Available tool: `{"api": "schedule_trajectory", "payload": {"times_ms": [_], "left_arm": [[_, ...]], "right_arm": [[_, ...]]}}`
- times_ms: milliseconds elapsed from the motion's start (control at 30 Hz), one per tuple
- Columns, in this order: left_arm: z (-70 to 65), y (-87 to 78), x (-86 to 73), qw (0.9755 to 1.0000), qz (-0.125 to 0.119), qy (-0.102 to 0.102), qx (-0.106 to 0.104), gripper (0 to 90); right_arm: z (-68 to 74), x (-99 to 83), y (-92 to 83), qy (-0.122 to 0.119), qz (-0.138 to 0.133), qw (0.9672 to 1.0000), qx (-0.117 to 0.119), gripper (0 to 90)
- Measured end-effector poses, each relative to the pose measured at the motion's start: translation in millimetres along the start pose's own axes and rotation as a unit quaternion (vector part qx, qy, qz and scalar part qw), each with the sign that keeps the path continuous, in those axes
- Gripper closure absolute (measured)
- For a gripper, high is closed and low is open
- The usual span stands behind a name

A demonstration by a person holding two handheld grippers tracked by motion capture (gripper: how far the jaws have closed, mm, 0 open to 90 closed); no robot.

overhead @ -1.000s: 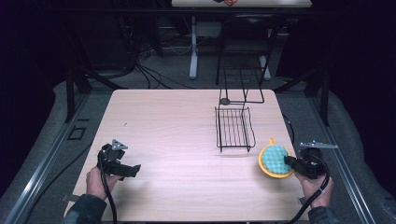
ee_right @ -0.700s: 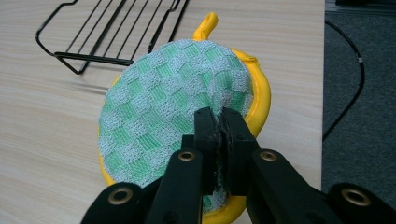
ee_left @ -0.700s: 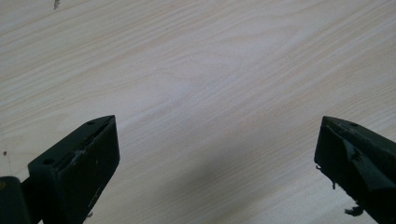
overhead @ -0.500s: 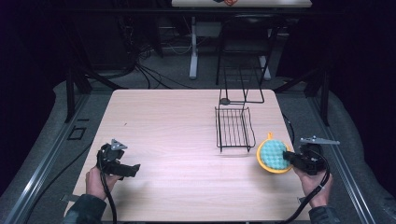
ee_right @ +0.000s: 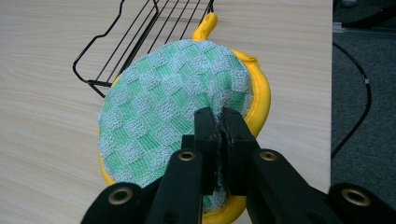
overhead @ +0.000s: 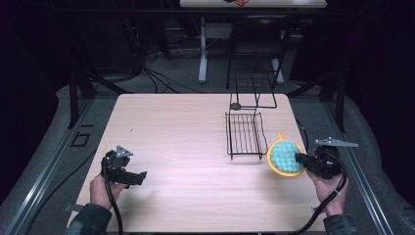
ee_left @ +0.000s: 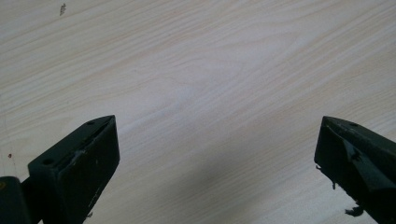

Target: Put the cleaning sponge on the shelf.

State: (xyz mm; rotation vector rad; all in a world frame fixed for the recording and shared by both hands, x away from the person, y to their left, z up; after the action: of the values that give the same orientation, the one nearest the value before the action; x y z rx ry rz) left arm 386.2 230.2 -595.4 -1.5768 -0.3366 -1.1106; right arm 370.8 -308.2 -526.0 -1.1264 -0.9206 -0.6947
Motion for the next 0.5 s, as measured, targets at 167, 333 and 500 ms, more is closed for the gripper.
{"api": "schedule_trajectory", "payload": {"times_ms": [167,333,500], "left_arm": [[-0.5,1.1,-0.9,1.0000,0.001,0.000,0.000,0.0],[-1.8,1.2,-0.4,1.0000,0.003,0.002,-0.004,0.0],[-1.5,1.2,-0.2,1.0000,0.003,0.002,-0.005,0.0]], "right_arm": [[2.5,6.7,0.4,-0.004,-0.007,1.0000,0.001,86.7],[7.0,12.6,2.1,-0.007,-0.012,0.9999,0.003,86.7],[9.3,17.0,4.2,-0.013,-0.016,0.9998,0.000,86.7]]}}
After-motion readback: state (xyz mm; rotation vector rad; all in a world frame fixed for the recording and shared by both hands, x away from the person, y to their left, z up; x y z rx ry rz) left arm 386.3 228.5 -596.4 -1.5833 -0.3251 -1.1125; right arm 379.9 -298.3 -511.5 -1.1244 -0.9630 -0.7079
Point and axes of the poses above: each handheld gripper's, and its own axes: y roughly forward along the jaws, x roughly out of its top, z roughly to its left, the point moved 9 cm from there along y, roughly forward along the jaws, and after that the axes turned 15 degrees about -z, right-handed, at the moved point
